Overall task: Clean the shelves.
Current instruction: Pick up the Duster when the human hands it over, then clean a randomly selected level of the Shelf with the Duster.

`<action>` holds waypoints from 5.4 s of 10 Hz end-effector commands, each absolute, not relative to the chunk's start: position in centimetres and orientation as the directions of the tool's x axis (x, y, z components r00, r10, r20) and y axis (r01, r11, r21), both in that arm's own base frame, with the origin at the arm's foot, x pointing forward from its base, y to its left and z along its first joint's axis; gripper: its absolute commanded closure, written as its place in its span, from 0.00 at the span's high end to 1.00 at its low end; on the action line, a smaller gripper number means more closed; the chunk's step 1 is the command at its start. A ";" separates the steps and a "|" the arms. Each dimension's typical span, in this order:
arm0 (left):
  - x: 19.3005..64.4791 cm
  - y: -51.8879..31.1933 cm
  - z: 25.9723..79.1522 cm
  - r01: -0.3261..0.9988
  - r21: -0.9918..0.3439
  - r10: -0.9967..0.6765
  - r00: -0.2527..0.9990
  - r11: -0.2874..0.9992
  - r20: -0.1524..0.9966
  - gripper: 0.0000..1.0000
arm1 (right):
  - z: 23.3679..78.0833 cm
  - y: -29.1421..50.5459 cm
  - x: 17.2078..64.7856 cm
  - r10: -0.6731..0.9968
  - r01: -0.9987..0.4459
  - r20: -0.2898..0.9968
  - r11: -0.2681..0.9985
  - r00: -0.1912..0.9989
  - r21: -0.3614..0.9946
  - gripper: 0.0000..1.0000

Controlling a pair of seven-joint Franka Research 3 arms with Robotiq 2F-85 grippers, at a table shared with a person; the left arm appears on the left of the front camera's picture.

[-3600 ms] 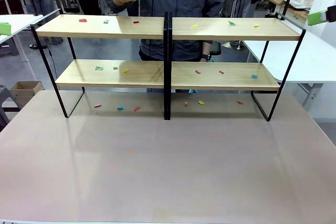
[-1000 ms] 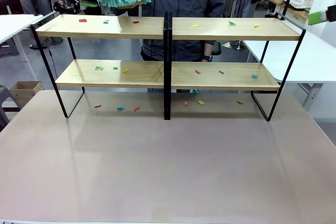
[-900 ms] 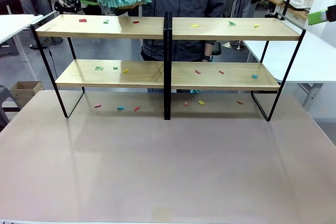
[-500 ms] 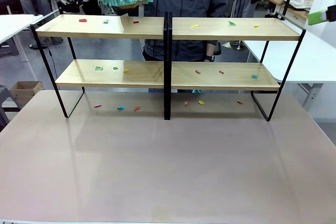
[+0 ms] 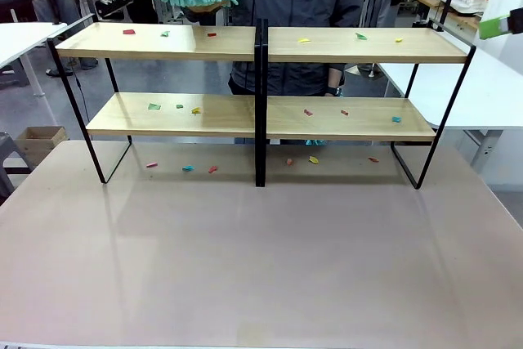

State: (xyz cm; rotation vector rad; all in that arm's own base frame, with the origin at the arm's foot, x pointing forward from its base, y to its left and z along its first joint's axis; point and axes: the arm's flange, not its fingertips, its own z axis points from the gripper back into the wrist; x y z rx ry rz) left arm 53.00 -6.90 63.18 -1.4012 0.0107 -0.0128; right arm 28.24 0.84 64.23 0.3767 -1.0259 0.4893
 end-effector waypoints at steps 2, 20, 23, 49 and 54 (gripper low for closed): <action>50.0 -5.6 64.9 0.076 -0.982 -0.066 0.996 0.175 0.065 0.00 | 64.1 0.7 28.2 0.214 -0.556 0.879 0.829 0.426 0.067 1.00; 24.1 22.1 73.6 0.404 -0.782 0.074 0.867 0.475 0.493 0.01 | 64.1 0.7 28.2 0.214 -0.556 0.879 0.829 0.426 0.067 1.00; 24.1 22.1 73.6 0.404 -0.782 0.074 0.867 0.475 0.493 0.01 | 64.1 0.7 28.2 0.214 -0.556 0.879 0.829 0.426 0.067 1.00; 22.5 -9.6 54.3 0.321 -0.585 -0.216 0.945 0.744 0.244 0.12 | 64.1 0.7 28.2 0.214 -0.556 0.879 0.829 0.426 0.067 1.00; 24.5 -11.2 54.9 0.297 -0.608 -0.193 0.954 0.737 0.231 0.12 | 64.1 0.7 28.2 0.214 -0.556 0.879 0.829 0.426 0.067 1.00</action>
